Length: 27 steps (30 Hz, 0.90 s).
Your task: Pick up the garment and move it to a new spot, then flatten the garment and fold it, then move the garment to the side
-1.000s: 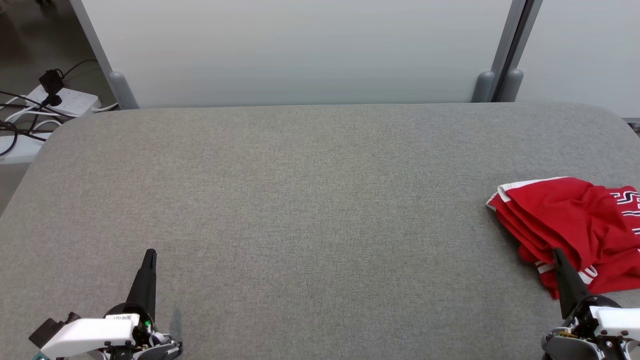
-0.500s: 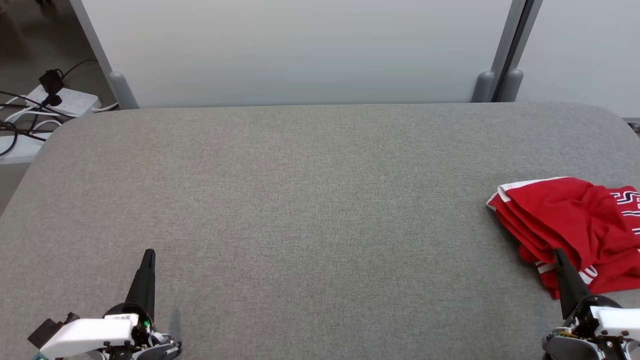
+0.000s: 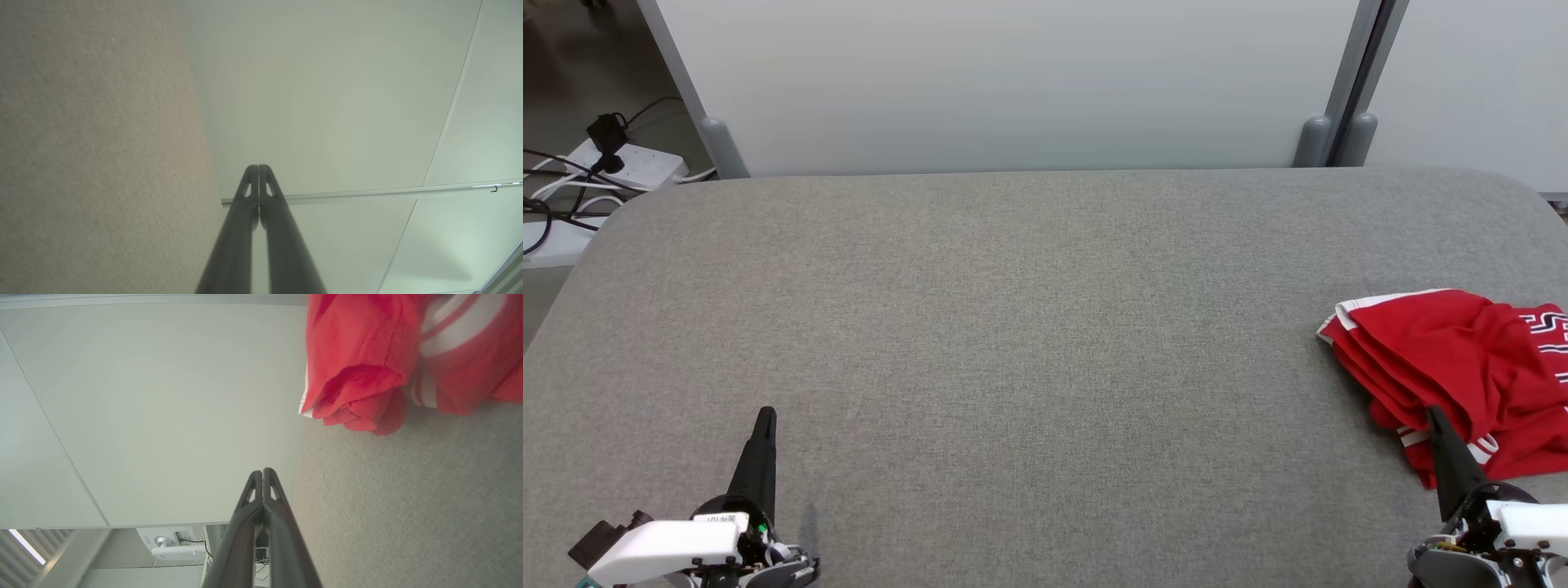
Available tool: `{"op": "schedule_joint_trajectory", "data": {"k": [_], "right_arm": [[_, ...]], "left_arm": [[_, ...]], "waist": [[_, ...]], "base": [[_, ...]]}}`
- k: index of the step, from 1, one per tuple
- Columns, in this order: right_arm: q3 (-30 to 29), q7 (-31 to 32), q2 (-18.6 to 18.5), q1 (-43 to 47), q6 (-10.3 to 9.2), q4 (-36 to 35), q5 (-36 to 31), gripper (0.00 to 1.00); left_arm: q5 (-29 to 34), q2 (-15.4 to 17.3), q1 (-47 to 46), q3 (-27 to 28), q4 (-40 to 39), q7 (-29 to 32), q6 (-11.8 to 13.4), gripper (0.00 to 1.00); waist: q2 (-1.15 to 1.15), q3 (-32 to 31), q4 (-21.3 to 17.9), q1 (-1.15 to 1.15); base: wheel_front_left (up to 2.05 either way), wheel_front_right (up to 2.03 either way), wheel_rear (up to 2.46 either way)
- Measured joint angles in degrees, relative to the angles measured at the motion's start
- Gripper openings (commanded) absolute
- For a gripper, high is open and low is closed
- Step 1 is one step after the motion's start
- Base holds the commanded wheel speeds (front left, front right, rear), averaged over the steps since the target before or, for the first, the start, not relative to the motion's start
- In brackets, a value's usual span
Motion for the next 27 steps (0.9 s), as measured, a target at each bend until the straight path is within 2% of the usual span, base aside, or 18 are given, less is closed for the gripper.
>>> {"op": "schedule_joint_trajectory", "data": {"k": [27], "right_arm": [[-0.2,0.3,0.4,0.0,0.00,0.0,-0.1,0.00]], "left_arm": [[0.1,-0.1,0.0,0.2,0.0,0.2,0.0,0.00]], "waist": [[0.00,0.0,0.0,0.00]], "base": [[0.00,0.00,0.00]]}}
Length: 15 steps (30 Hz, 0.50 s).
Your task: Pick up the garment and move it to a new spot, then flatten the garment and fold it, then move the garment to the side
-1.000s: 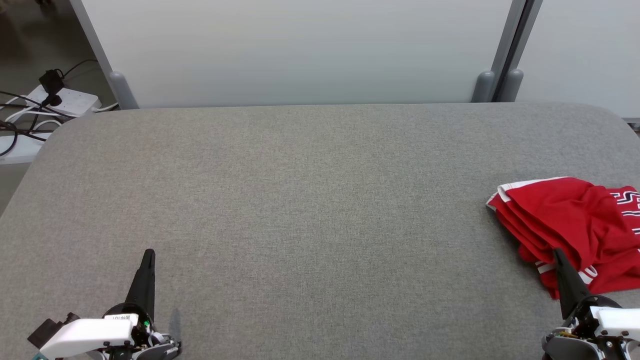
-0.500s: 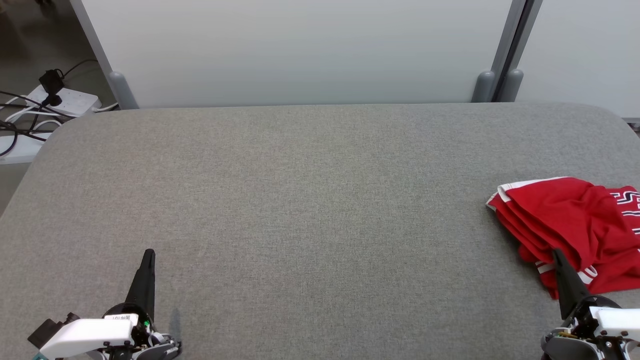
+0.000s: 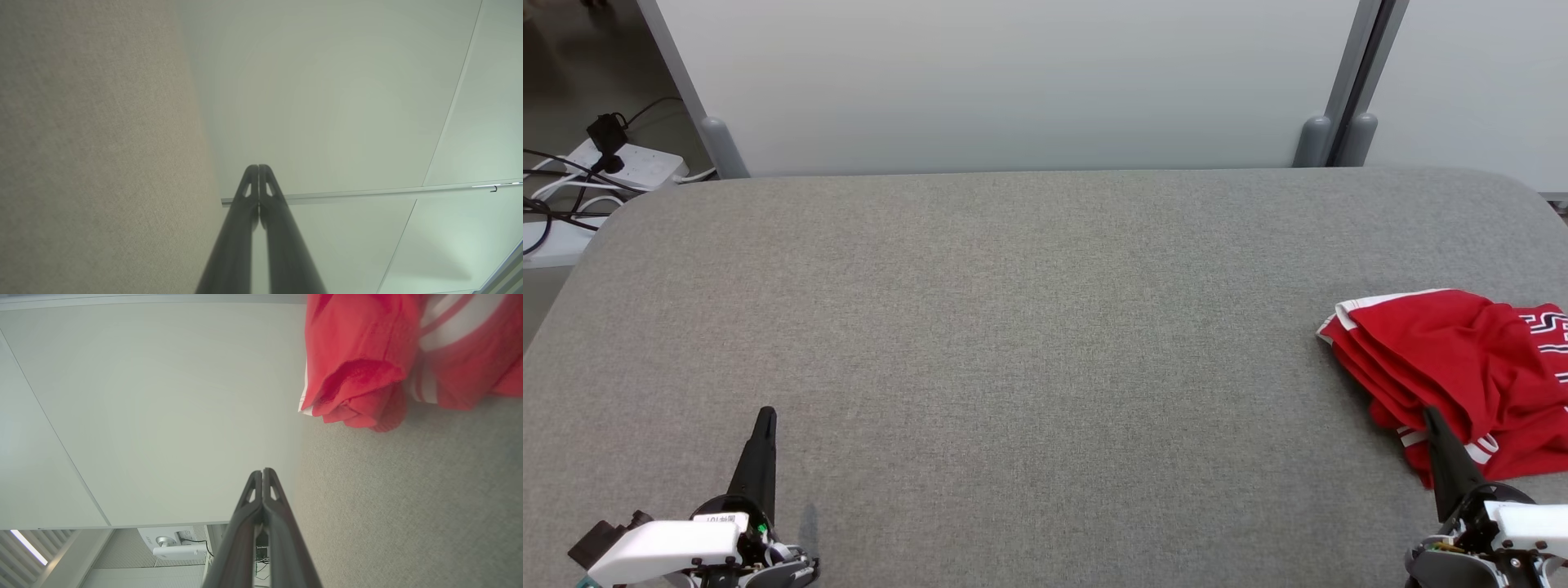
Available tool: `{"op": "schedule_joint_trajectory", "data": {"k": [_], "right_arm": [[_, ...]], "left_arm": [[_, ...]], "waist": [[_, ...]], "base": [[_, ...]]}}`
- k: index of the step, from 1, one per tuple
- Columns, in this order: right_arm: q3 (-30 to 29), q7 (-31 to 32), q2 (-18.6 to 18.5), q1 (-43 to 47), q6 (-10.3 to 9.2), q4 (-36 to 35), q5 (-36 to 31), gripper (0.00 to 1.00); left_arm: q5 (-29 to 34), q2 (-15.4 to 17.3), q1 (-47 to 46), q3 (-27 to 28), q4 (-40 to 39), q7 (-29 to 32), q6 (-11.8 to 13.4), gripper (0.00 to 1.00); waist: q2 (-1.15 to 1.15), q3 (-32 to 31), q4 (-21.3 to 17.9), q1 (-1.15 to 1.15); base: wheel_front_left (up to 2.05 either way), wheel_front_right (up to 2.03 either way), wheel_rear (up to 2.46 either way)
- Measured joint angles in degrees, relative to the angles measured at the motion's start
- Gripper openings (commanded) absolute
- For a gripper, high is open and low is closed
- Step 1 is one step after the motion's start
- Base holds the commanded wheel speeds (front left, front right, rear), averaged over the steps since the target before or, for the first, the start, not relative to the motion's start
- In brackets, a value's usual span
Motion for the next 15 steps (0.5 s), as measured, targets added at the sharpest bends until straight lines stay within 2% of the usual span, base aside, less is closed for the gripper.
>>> {"op": "schedule_joint_trajectory", "data": {"k": [15], "right_arm": [[-0.1,0.2,0.2,0.0,0.00,0.0,0.0,0.00]], "left_arm": [[0.0,0.0,0.0,0.0,0.0,0.0,0.0,0.00]], "waist": [[0.00,0.0,0.0,0.00]], "base": [[0.00,0.00,0.00]]}}
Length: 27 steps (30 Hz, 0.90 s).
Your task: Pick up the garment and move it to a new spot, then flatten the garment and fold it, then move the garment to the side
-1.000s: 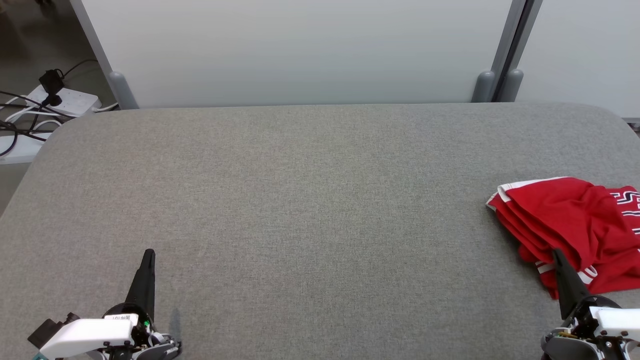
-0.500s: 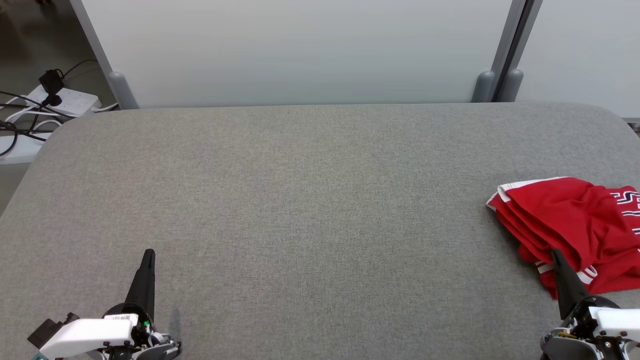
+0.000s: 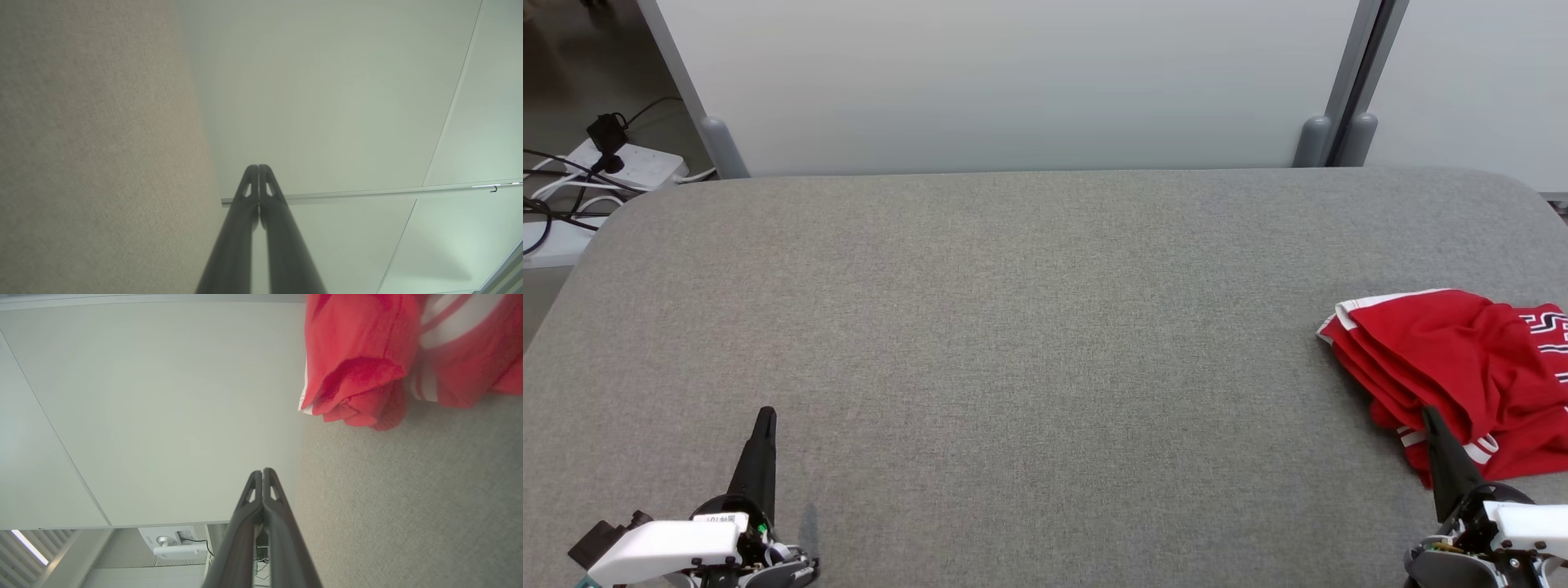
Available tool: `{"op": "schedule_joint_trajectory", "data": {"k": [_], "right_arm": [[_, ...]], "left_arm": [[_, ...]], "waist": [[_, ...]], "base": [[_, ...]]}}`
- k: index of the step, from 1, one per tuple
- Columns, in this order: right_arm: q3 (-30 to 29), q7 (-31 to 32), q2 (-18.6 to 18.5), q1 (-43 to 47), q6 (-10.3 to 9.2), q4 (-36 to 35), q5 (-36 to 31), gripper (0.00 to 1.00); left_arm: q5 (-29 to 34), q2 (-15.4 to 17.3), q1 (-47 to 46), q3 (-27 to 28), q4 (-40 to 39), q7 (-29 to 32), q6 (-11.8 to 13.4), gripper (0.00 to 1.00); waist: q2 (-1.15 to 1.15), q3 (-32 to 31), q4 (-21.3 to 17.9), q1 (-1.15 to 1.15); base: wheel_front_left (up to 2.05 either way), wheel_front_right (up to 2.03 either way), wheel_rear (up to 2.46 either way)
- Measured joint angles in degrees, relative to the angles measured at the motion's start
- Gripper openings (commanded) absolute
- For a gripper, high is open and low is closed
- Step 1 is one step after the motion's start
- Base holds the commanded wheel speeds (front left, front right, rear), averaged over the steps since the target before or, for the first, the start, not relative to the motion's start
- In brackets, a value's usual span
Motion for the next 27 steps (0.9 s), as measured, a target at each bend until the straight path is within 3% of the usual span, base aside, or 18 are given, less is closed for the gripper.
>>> {"op": "schedule_joint_trajectory", "data": {"k": [27], "right_arm": [[-0.1,0.1,0.1,0.0,0.00,0.0,-0.1,0.00]], "left_arm": [[0.0,0.0,0.0,0.1,0.0,0.0,0.0,0.00]], "waist": [[0.00,0.0,0.0,0.00]], "base": [[0.00,0.00,0.00]]}}
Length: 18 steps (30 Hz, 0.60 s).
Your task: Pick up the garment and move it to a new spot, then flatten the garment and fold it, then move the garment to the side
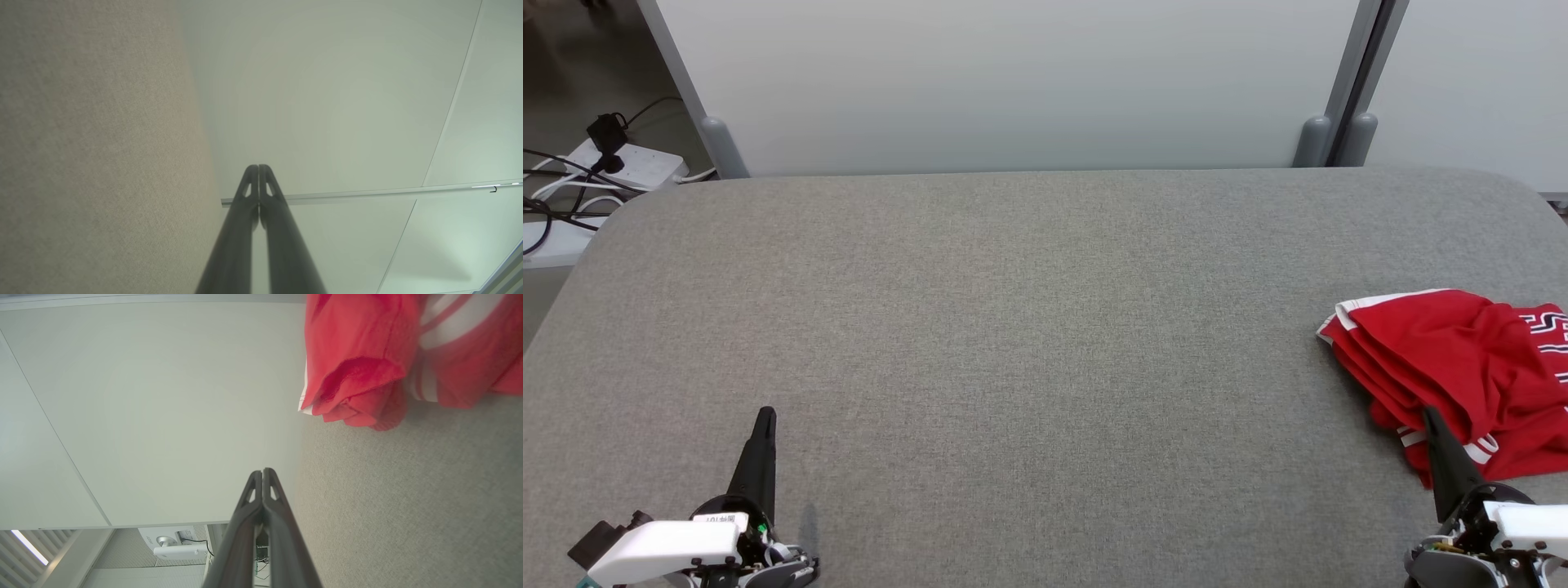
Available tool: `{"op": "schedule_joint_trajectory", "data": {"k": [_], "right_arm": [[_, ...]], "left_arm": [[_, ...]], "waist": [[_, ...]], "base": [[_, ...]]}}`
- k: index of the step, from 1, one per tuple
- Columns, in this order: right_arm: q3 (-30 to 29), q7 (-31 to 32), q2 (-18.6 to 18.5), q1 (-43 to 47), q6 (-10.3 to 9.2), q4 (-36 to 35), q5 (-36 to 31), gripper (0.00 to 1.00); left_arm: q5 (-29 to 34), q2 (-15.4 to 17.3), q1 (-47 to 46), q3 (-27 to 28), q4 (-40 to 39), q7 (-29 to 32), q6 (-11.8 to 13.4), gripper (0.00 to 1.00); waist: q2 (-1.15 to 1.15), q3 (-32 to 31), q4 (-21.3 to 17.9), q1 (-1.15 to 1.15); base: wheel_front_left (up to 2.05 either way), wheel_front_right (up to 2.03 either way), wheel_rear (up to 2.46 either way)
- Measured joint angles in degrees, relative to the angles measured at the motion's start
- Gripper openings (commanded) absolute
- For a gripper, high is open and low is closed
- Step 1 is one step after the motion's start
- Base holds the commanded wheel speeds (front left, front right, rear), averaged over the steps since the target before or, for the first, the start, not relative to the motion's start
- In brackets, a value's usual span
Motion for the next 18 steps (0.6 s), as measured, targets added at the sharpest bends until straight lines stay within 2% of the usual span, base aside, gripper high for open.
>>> {"op": "schedule_joint_trajectory", "data": {"k": [18], "right_arm": [[-0.1,0.0,0.1,0.0,0.00,0.0,-0.3,0.00]], "left_arm": [[0.0,0.0,0.0,0.0,0.0,0.0,0.0,0.00]], "waist": [[0.00,0.0,0.0,0.00]], "base": [[0.00,0.00,0.00]]}}
